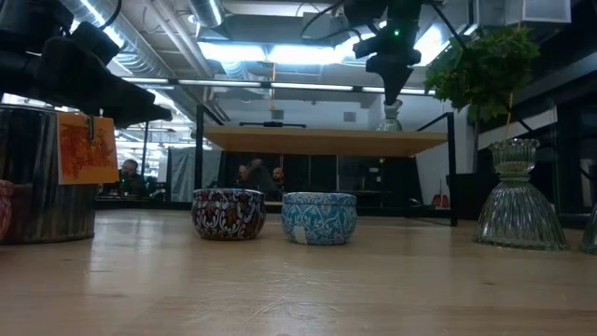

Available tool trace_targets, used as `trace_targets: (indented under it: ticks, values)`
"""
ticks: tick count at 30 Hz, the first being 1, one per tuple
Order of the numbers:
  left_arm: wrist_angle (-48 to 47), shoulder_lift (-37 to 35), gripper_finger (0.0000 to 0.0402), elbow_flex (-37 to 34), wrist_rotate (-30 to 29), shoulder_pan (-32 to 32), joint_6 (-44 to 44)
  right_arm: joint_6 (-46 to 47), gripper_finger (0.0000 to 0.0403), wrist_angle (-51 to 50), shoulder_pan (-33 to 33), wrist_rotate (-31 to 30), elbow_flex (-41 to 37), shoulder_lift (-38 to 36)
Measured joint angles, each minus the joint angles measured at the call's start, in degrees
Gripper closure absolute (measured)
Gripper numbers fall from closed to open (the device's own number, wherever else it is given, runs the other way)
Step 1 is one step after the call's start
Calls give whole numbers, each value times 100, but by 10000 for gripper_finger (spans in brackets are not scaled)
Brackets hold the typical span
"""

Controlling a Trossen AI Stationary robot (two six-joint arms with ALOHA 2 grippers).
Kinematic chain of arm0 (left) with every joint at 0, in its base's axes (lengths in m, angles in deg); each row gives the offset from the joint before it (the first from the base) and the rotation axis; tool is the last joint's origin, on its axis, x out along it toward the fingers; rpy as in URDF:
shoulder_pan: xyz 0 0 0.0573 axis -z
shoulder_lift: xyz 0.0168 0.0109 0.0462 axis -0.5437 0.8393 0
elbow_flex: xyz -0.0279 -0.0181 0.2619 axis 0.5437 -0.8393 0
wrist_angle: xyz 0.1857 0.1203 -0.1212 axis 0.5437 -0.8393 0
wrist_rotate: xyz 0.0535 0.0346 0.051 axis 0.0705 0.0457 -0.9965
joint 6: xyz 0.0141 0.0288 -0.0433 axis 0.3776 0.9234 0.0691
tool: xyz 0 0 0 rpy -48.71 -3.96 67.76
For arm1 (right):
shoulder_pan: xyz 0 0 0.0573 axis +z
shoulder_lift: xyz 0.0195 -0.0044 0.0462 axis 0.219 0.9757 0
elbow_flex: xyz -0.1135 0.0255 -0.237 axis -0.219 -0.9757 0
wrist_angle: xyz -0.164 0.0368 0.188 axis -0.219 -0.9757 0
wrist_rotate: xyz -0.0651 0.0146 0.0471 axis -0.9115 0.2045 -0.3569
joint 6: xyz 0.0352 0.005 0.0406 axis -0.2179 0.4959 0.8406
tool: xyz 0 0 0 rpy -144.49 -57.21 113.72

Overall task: Pick & Place candle stick holders
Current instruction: Put the left transparent glass candle holder on the shelf, then put the top transparent glass candle holder on the shelf aligned with the other transparent glass candle holder

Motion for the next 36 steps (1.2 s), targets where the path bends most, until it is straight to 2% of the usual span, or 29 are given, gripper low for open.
trace_targets:
  ticks: [17, 29, 36]
  values:
    - [2, 0, 38, 0, 0, 2, 0, -73, 378, 89, -2, -37, -30, 0]
    - [1, -1, 38, -1, 0, 0, 0, 136, 272, 56, -26, 249, 39, 2]
    - [0, -1, 38, 0, 0, 1, 0, 155, 250, 61, 56, 266, 768, -142]
